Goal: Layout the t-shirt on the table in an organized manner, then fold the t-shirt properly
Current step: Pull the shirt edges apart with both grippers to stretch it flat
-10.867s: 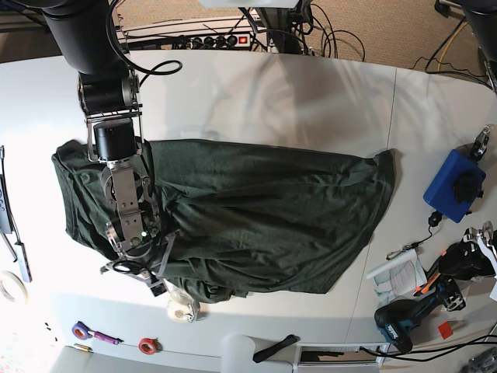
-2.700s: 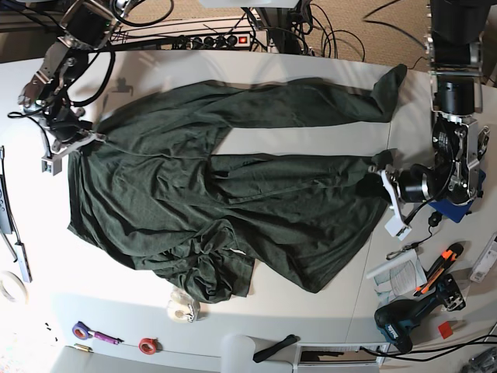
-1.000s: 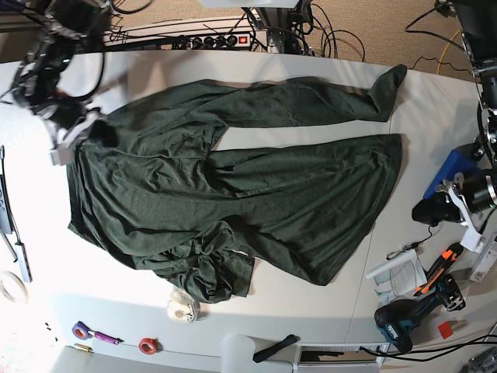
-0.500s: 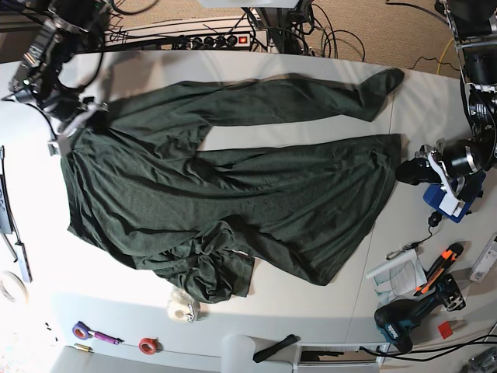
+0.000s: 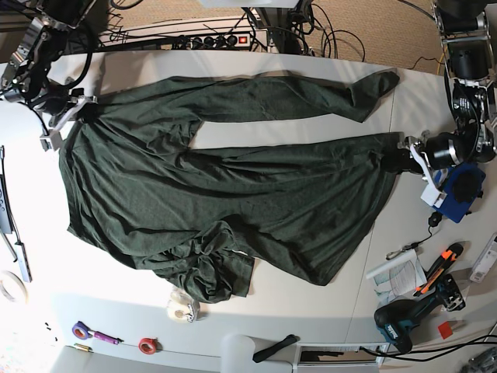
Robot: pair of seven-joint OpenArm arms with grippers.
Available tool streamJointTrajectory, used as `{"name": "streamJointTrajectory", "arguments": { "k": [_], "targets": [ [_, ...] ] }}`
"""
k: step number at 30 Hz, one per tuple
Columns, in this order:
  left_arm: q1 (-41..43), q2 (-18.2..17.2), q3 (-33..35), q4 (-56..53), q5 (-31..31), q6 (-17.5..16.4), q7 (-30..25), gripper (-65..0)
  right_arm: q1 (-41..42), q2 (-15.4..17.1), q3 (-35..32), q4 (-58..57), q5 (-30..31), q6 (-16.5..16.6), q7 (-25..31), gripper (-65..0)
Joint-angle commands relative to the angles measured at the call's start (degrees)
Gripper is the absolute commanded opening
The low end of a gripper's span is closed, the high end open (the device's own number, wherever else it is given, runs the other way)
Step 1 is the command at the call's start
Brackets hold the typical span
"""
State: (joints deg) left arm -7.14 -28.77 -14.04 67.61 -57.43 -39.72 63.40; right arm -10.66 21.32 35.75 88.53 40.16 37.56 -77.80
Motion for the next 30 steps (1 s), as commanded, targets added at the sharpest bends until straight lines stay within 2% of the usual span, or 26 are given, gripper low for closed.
{"name": "streamJointTrajectory", "arguments": {
  "k": [1,5,8,13,19,23,28,30],
  "targets": [
    [-0.94,-1.03,0.70,0.81,1.70,0.46,-0.22,-61.3,-0.17,1.75,0.20,0.26,-2.21,0.02,-1.62,-65.0],
    [-0.94,-2.08,5.92,0.81,8.63,5.35,-0.22,-63.3,-0.17,4.17,0.20,0.26,-2.73,0.00,-2.14,-65.0],
    [-0.96,-3.02,8.37,0.81,9.33,6.80,-0.37,-63.3,-0.13,5.35,0.22,0.26,-2.95,-0.07,-2.19,-65.0],
    [-0.96,-4.09,8.41,0.81,10.36,6.73,0.24,-63.3,-0.15,6.01,0.22,0.26,-3.98,-0.07,-2.16,-65.0],
    [-0.96,-7.82,8.41,0.81,10.10,6.78,1.22,-63.3,-0.13,5.99,0.26,0.26,-4.20,-0.07,-2.14,-65.0],
    [-0.96,-9.22,8.41,0.81,7.65,6.75,1.46,-63.3,-0.13,5.99,0.26,0.26,-4.20,-0.09,-2.14,-65.0],
    [-0.96,-9.33,8.39,0.81,4.13,5.97,1.77,-63.2,-0.13,5.99,0.26,0.26,-4.17,-0.09,-2.10,-65.0],
    [-0.98,-9.33,8.41,0.81,2.91,5.16,1.77,-60.8,-0.13,5.99,0.26,0.26,-4.17,-0.09,-1.92,-65.0]
  ]
}}
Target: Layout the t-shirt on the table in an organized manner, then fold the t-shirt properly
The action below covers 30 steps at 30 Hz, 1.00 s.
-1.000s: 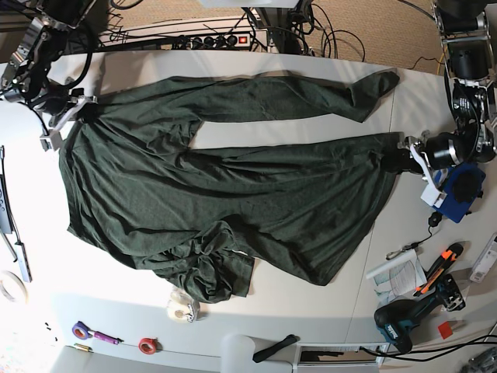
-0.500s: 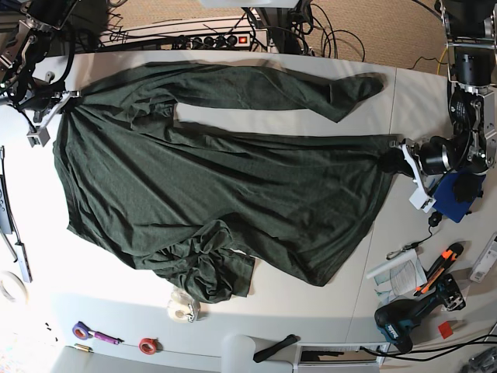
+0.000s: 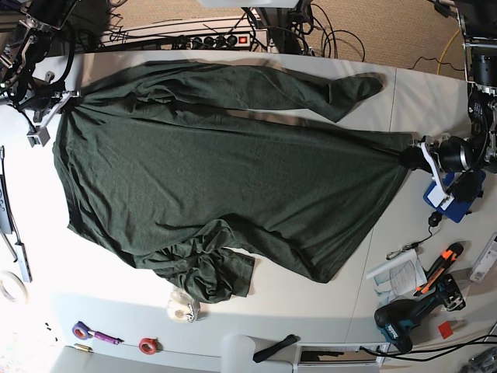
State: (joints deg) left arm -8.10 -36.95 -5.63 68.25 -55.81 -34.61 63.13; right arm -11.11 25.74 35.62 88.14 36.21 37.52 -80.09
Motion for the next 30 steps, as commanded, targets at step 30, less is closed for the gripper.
{"name": "streamJointTrajectory", "arguments": {
  "k": [30],
  "targets": [
    [-0.31,-5.55,-22.40,11.37,-13.25,-5.39,3.34,-40.0,0.15,3.61,21.46,6.88,24.26,1.92,0.09,-43.3]
  ]
}}
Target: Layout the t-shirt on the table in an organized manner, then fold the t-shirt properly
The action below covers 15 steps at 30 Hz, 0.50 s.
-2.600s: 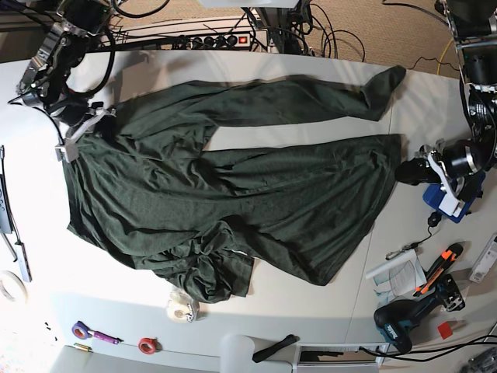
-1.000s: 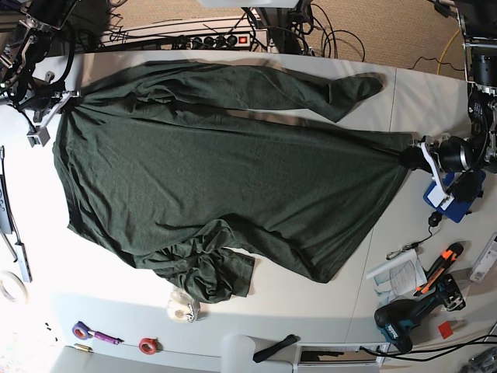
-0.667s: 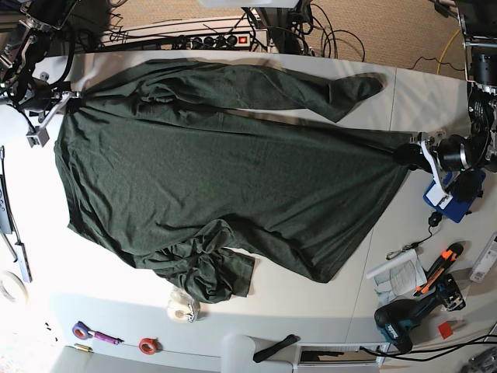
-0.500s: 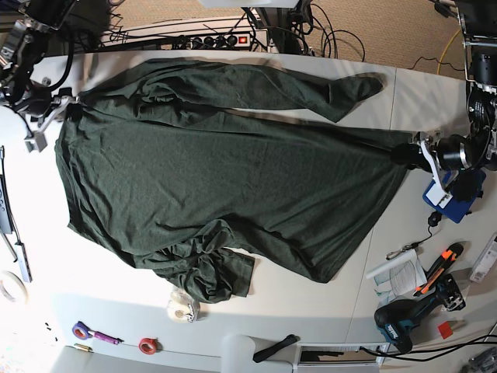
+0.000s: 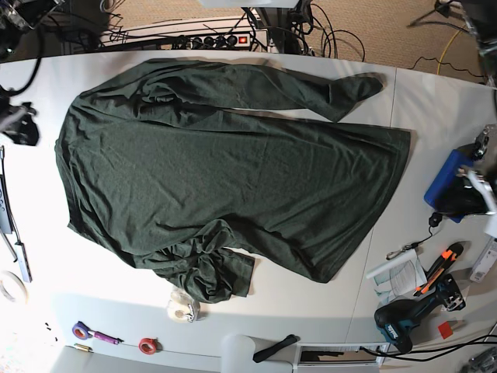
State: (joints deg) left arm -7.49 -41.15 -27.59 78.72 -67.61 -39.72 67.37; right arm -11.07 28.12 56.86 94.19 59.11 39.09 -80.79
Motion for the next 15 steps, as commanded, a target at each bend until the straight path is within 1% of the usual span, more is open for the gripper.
{"name": "streamJointTrajectory", "arguments": {
  "k": [1,4,7,9,11,13,15],
  "targets": [
    [-0.74,-2.32,-1.51,0.90,-1.46,-0.28,-0.44,-40.0,-0.48,0.22,2.91,0.83,1.33,0.35,0.79,-43.3],
    [-0.59,-4.63,-3.37,0.90,-2.58,-0.28,0.42,-40.0,-2.86,-3.85,9.53,0.00,2.23,0.31,0.79,-43.3],
    [-0.63,-5.79,-3.45,0.92,-3.15,-0.28,0.31,-40.0,-3.72,-7.61,12.74,-3.10,3.21,-0.68,1.44,-43.3],
    [-0.61,-5.79,-3.45,0.92,-3.15,-0.28,0.31,-40.0,-3.65,-9.33,12.83,-6.54,3.93,-1.09,1.90,-43.3],
    [-0.61,-5.57,-3.45,0.92,-3.13,-0.28,0.28,-40.0,-2.95,-10.51,12.41,-10.60,6.43,-1.20,1.88,-43.3],
    [-0.61,-5.51,-3.45,0.90,-3.15,-0.28,0.17,-40.0,-1.75,-11.26,11.96,-14.78,8.94,-1.16,1.44,-43.3],
    [-0.61,-5.55,-3.45,0.90,-3.13,-0.28,0.15,-40.0,-0.48,-11.45,11.10,-18.29,9.73,-1.03,0.98,-43.3]
  ]
}}
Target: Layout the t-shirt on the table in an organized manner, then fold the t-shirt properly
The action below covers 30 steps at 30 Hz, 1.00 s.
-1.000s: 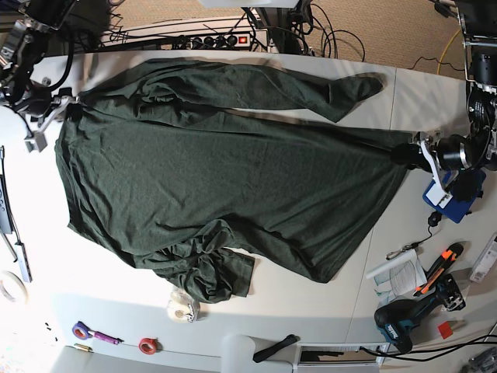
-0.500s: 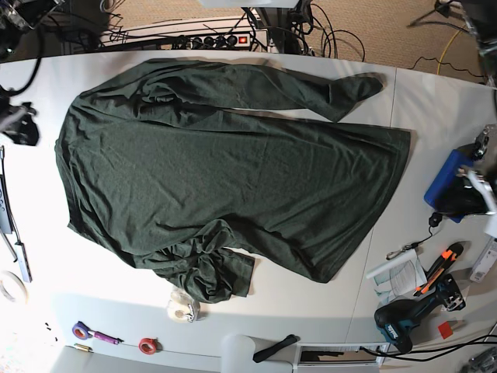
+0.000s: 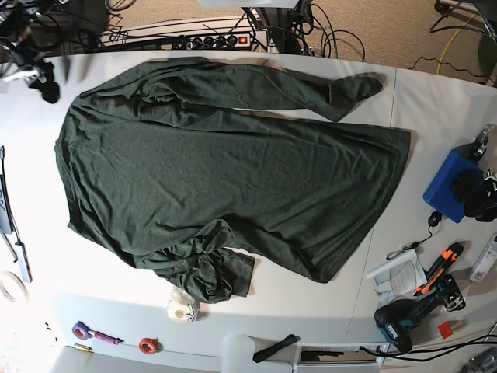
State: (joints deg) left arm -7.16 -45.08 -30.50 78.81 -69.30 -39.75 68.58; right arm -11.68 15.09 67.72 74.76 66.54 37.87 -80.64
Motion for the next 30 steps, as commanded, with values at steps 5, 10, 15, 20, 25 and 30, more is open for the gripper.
{"name": "streamJointTrajectory", "arguments": {
  "k": [5,10,15,20,25,30],
  "targets": [
    [-0.94,-1.60,-0.55,0.81,-1.44,-0.25,-1.05,-40.0,1.20,1.22,-2.47,-3.58,2.91,0.24,0.64,-43.3],
    [-0.94,-1.62,-0.55,0.81,-1.42,-0.25,-1.03,-40.0,1.07,-0.92,-5.73,-3.56,3.08,0.24,0.64,-43.3],
    [-0.94,-1.62,-0.55,0.81,-1.22,-0.25,-0.83,-40.0,-0.42,-1.57,-9.92,-3.56,3.08,0.24,0.64,-43.3],
    [-0.94,-1.62,-0.55,0.81,-1.27,-0.25,-0.83,-40.0,-0.70,-1.55,-11.21,-3.56,3.08,0.22,0.64,-48.4],
    [0.85,-1.62,-0.55,0.83,-1.57,-0.25,0.87,-40.0,-0.72,-0.79,-11.21,-3.52,3.10,0.22,0.64,-65.0],
    [8.92,-0.68,-0.55,0.83,-4.48,-0.09,0.87,-32.6,-0.72,0.26,-11.15,-3.52,3.02,0.24,0.64,-65.0]
  ]
}}
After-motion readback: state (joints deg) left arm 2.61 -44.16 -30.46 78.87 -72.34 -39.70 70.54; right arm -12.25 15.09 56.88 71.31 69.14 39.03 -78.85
